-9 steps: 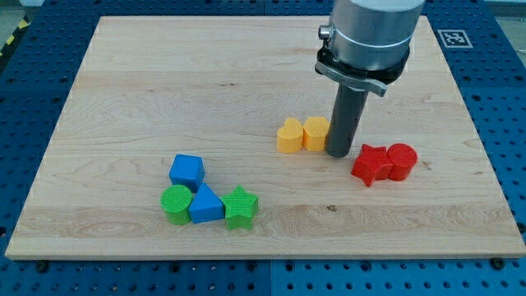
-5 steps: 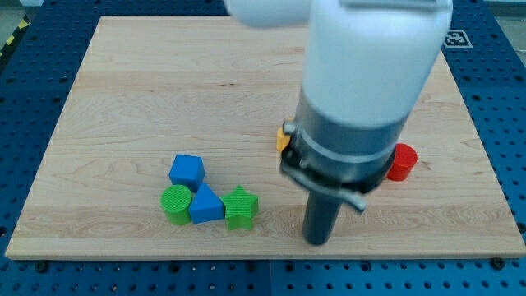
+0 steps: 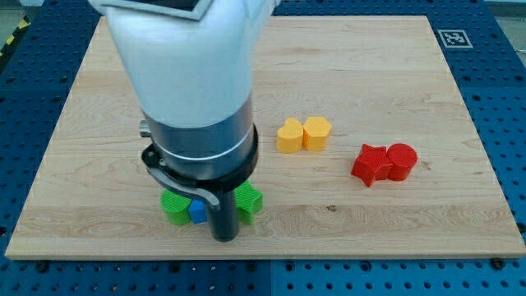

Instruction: Move the blue triangle slightly upwards

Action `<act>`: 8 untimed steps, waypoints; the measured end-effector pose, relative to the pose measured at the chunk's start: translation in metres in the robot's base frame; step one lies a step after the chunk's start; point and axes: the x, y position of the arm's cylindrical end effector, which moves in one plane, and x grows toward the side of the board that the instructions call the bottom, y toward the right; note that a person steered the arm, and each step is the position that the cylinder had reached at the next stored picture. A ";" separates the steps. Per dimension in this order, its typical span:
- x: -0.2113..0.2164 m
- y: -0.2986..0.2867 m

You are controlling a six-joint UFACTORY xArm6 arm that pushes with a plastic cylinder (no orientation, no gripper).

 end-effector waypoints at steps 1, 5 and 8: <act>0.000 0.012; -0.008 -0.037; -0.022 -0.036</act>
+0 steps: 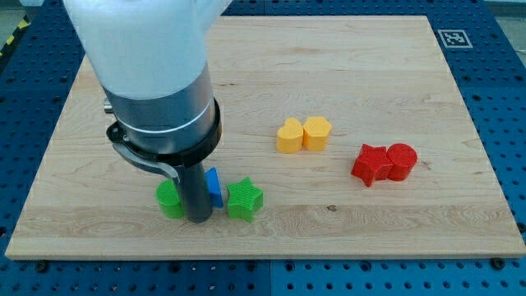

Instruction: Move the blue triangle slightly upwards

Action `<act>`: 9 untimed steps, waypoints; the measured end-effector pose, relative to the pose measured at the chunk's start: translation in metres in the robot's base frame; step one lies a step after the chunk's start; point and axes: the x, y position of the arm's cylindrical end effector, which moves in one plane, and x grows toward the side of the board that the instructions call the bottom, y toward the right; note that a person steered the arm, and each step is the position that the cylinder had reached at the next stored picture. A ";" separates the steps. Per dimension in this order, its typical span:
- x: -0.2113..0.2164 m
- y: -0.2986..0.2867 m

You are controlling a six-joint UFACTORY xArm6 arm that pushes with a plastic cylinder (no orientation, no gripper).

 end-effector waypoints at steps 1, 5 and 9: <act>0.003 0.000; -0.007 0.028; -0.047 -0.053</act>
